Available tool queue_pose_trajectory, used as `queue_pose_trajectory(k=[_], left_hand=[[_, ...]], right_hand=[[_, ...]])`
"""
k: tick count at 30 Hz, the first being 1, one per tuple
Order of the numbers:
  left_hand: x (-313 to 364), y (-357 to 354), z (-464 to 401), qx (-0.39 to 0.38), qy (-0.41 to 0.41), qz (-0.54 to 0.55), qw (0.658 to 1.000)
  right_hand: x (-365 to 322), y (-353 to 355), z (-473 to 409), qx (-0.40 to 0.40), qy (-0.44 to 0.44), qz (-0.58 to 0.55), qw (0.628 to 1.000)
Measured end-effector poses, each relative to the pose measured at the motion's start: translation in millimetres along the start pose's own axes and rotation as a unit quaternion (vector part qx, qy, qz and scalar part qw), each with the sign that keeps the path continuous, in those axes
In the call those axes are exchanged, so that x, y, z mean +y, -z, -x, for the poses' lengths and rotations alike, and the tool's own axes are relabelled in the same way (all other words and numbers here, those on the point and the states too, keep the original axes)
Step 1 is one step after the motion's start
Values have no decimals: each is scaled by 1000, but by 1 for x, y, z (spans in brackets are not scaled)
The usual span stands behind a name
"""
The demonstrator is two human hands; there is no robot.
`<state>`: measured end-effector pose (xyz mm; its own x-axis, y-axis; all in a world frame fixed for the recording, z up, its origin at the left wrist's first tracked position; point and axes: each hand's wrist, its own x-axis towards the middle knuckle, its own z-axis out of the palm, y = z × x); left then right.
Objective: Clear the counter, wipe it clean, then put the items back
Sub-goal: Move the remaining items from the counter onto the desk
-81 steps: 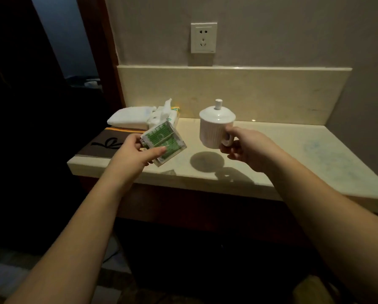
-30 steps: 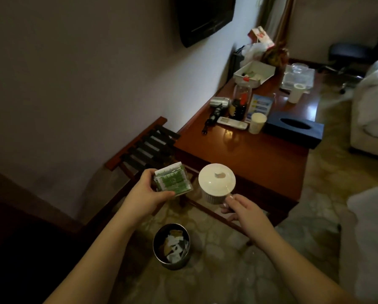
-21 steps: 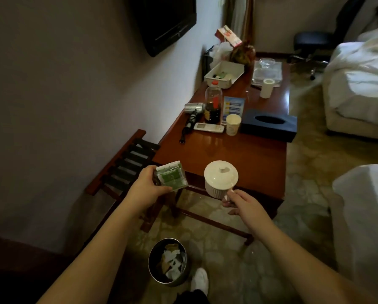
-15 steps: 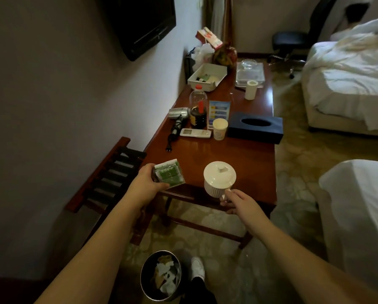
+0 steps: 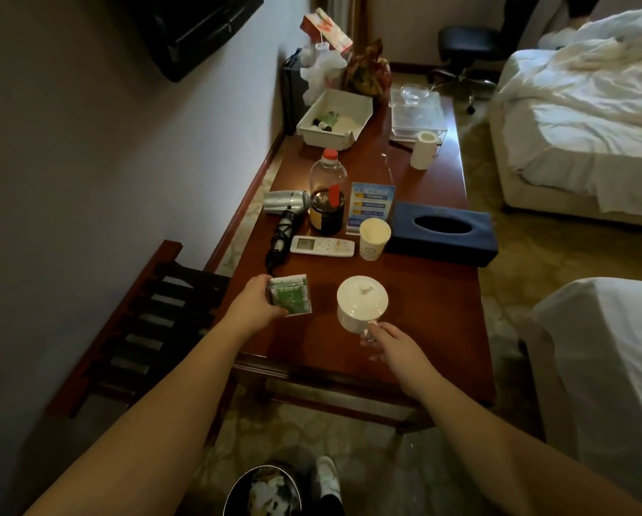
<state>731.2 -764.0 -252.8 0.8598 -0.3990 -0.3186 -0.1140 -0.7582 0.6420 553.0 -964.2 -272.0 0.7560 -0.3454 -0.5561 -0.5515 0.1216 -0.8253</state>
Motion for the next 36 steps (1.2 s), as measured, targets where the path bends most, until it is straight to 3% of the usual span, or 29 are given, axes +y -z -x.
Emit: queue_pose_trajectory(k=[18,30,36], left_hand=[[-16,-16,-106,-51,-2,-76,996],[-20,-26,-122,-48,-2,-120,992],[-12,-28,-118,-34,11,-108,993]], right_hand=[[-13,-40,-105,39,-55,-88,994],[-15,-46,-120,31,-65,-74,995],[-20,-44,-119,27,-64,11,998]])
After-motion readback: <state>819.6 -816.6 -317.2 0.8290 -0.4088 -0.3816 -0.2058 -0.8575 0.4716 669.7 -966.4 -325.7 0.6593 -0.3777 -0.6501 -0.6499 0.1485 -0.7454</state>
